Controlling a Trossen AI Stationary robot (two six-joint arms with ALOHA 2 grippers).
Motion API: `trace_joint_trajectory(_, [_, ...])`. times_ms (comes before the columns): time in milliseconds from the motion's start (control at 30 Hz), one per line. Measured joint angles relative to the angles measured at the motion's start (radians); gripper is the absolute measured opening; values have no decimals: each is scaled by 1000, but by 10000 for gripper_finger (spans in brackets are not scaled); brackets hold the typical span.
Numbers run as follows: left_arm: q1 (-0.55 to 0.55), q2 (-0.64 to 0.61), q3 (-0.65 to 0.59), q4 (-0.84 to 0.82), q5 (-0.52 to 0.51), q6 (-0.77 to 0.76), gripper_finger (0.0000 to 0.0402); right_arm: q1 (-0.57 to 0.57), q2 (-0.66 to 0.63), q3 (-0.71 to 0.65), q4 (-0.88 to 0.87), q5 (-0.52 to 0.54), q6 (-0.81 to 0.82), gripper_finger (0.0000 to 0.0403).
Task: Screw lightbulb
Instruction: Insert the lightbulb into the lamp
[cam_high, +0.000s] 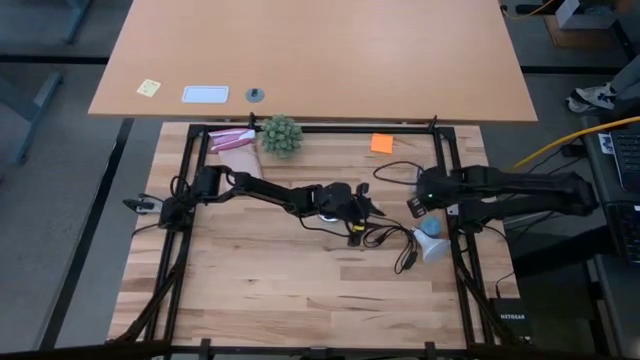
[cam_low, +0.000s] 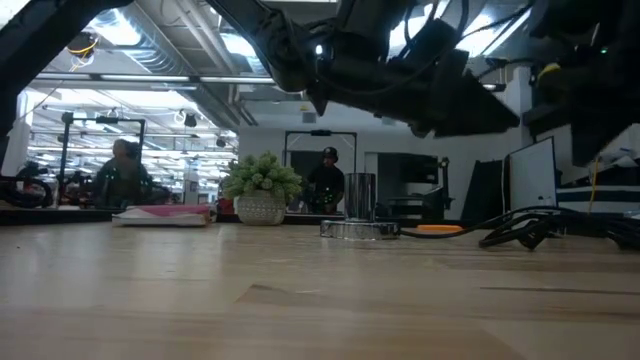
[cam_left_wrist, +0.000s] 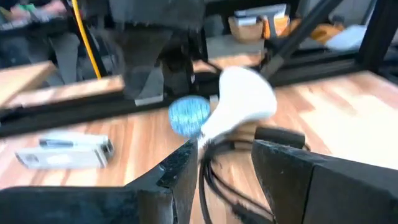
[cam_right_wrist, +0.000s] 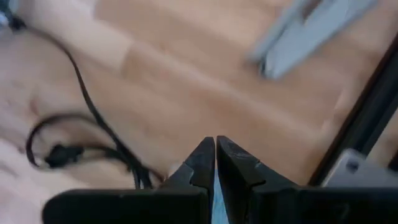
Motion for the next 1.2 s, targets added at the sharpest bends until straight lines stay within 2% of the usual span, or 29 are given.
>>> trace_joint_trajectory(100, [0, 0, 0, -42, 0, 0, 143, 1, 48, 0, -18, -75, 15, 24])
trace_joint_trajectory(333, [0, 0, 0, -136, 0, 6, 143, 1, 152, 0, -16, -156, -25, 24])
trace_joint_trajectory(567, [-6, 0, 0, -130, -1, 23, 143, 1, 213, 0, -15, -301, -54, 24])
trace_joint_trajectory(800, [-8, 0, 0, -143, 0, 12, 143, 1, 249, 0, -14, -335, -55, 24])
trace_joint_trajectory(1200, [-31, -1, -1, -185, 0, 23, 143, 1, 356, 0, -20, -462, -55, 24])
